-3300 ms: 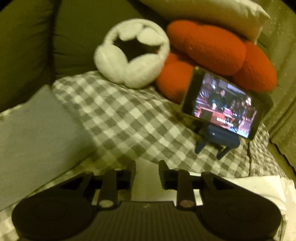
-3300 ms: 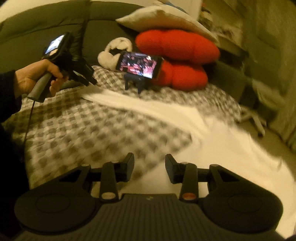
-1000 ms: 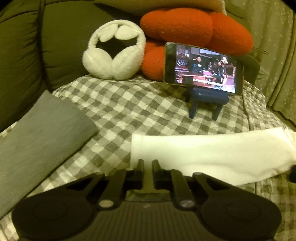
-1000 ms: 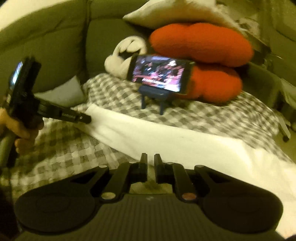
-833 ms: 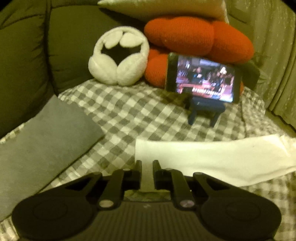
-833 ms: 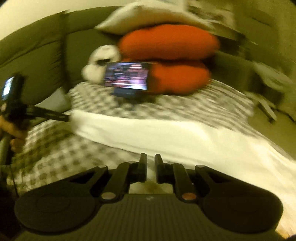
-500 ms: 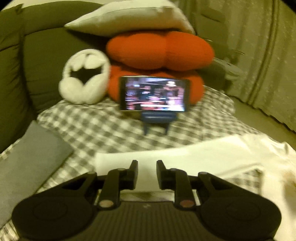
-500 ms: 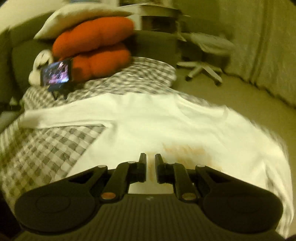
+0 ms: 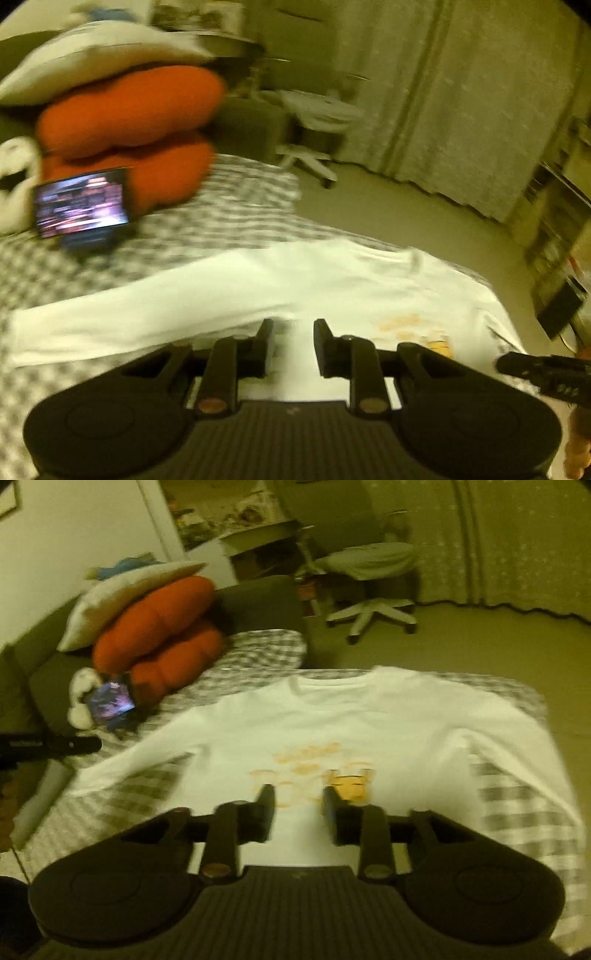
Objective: Fold clothes
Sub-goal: 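Release the sleeve and move both grippers over the T-shirt body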
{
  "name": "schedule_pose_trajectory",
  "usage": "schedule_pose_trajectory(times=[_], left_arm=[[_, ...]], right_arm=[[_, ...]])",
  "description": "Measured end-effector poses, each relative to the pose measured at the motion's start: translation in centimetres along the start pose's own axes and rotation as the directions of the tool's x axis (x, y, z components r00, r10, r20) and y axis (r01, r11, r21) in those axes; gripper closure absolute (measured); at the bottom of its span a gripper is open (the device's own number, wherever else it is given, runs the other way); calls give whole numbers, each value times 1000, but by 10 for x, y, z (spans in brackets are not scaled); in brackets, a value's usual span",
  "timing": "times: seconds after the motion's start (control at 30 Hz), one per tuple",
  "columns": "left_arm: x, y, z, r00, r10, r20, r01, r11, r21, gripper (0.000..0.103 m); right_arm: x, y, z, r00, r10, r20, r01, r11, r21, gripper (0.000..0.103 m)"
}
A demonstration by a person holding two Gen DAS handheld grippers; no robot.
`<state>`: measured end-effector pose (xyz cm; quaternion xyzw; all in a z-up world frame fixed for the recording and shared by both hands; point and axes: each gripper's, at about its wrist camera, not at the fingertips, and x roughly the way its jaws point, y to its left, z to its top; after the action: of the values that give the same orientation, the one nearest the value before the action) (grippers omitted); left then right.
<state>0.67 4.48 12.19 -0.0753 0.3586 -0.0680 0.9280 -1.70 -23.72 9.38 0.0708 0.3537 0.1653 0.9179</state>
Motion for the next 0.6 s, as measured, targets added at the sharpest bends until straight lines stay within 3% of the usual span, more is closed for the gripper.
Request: schedule_pose_trajectory(times=[0.1, 0.2, 0.3, 0.43, 0.53, 0.6], left_arm=[[45, -32, -2, 999, -20, -29, 21, 999, 47, 78], [90, -43, -16, 997, 14, -82, -7, 997, 76, 79], [116, -43, -32, 989, 49, -142, -37, 995, 87, 78], [122, -40, -33, 988, 62, -140, -52, 996, 73, 78], [123, -42, -33, 989, 68, -133, -56, 994, 89, 75], [124, -45, -34, 989, 74, -125, -61, 992, 109, 75]], right_arm=[[12, -20, -8, 997, -46, -54, 46, 999, 0, 66], [24, -38, -17, 989, -95, -113, 94, 995, -14, 66], [38, -57, -30, 968, -117, -224, 117, 993, -15, 68], [20, -83, -18, 979, -126, -159, 131, 991, 22, 66], [3, -127, 2, 985, -162, -63, 171, 969, 179, 65], [0, -160, 9, 978, -206, -41, 209, 931, 300, 64]])
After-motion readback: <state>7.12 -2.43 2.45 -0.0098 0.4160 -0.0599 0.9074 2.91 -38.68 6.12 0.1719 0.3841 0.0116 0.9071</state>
